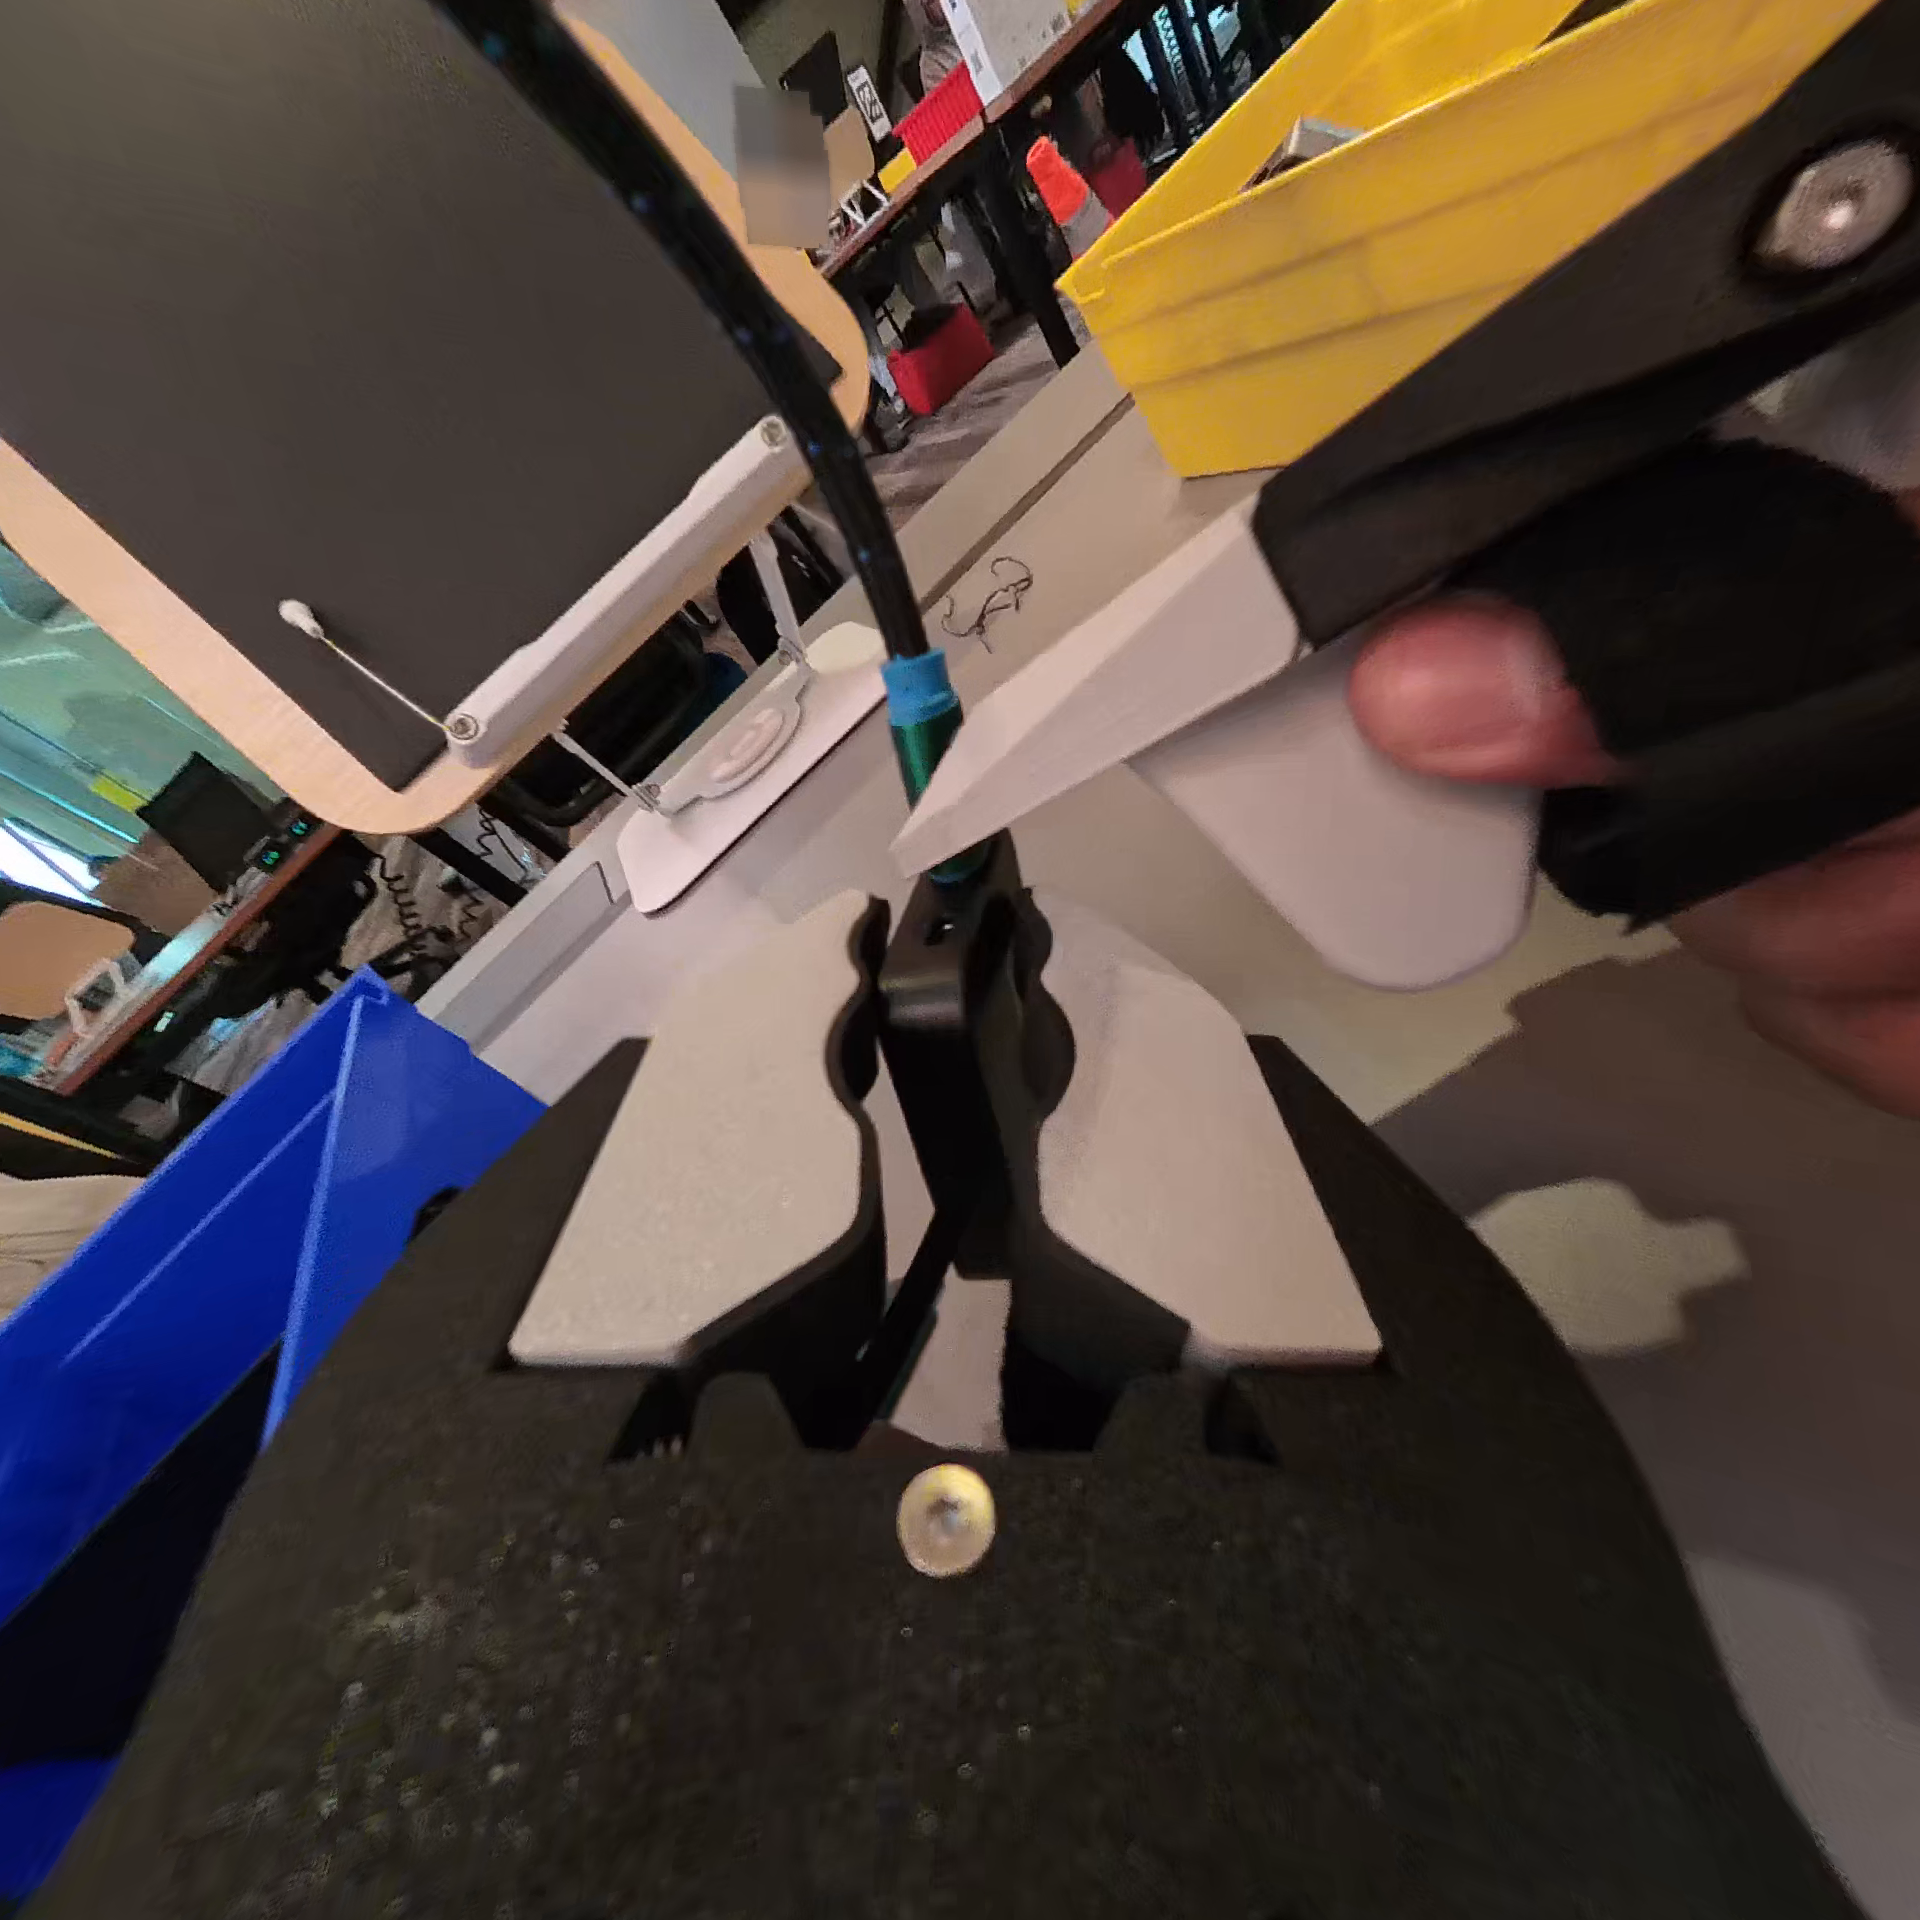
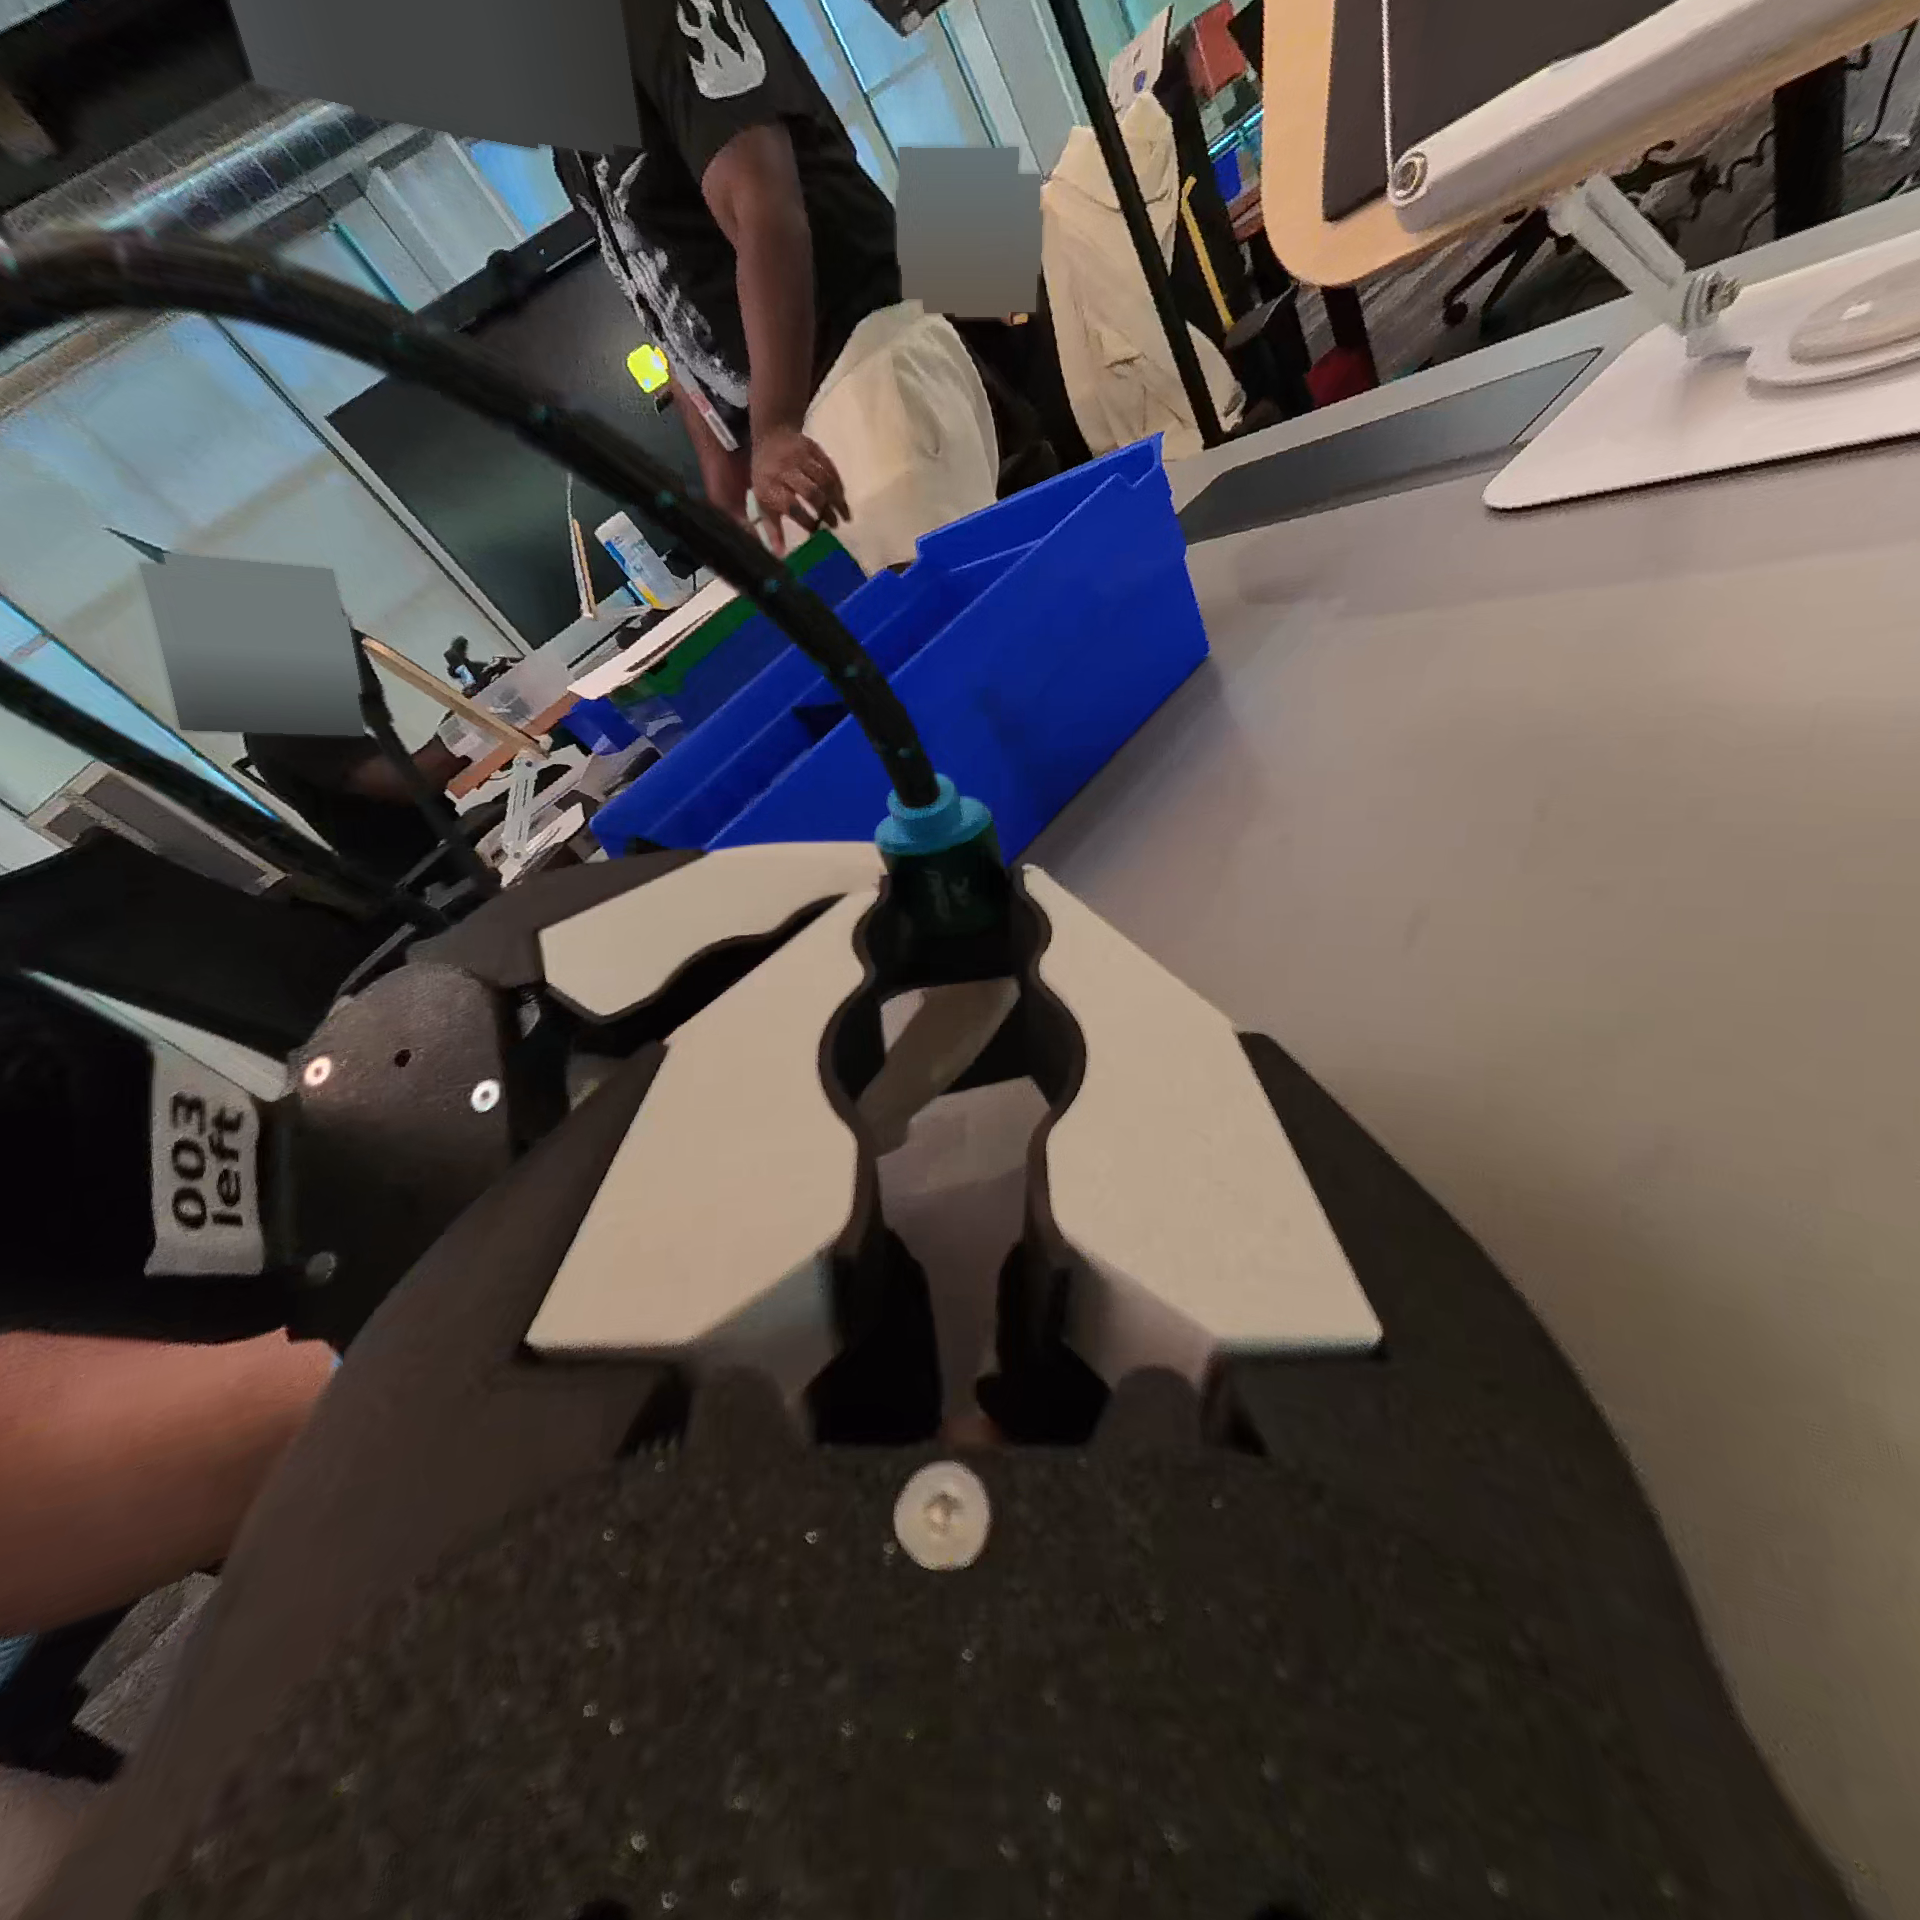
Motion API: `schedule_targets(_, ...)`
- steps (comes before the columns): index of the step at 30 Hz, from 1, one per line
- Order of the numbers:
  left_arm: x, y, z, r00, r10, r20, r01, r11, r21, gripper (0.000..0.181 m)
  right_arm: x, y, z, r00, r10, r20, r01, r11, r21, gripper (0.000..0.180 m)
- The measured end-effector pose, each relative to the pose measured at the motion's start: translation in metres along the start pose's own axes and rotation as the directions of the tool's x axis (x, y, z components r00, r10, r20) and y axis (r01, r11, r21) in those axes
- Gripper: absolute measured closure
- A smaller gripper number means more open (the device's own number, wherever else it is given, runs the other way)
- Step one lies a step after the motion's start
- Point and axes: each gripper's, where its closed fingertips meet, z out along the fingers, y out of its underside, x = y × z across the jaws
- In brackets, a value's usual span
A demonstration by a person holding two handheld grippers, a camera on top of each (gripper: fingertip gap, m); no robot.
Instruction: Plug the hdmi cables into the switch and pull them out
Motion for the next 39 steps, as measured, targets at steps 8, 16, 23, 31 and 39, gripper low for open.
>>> schedule_targets(8,0.004,0.006,0.001,0.997,-0.039,-0.074,0.033,0.997,-0.072,0.167,0.001,-0.002,-0.003,0.99,-0.138,-0.014,0.138,0.99,-0.008,0.159)
schedule_targets(16,0.005,0.002,0.0,0.995,-0.058,-0.085,0.054,0.997,-0.051,0.167,0.003,0.002,-0.001,0.963,-0.269,-0.026,0.268,0.963,-0.029,0.156)
schedule_targets(23,0.009,0.008,0.003,0.981,-0.155,-0.117,0.147,0.986,-0.077,0.167,0.005,0.004,0.0,0.986,-0.164,-0.033,0.164,0.986,0.004,0.161)
schedule_targets(31,-0.018,0.041,0.005,0.971,-0.234,-0.056,0.222,0.961,-0.167,0.167,0.002,-0.101,-0.045,0.962,-0.256,-0.089,0.271,0.921,0.278,0.161)
schedule_targets(39,0.075,-0.023,-0.022,0.911,0.151,-0.383,-0.14,0.989,0.057,0.167,0.022,-0.109,-0.048,0.978,-0.175,-0.112,0.167,0.983,-0.076,0.16)
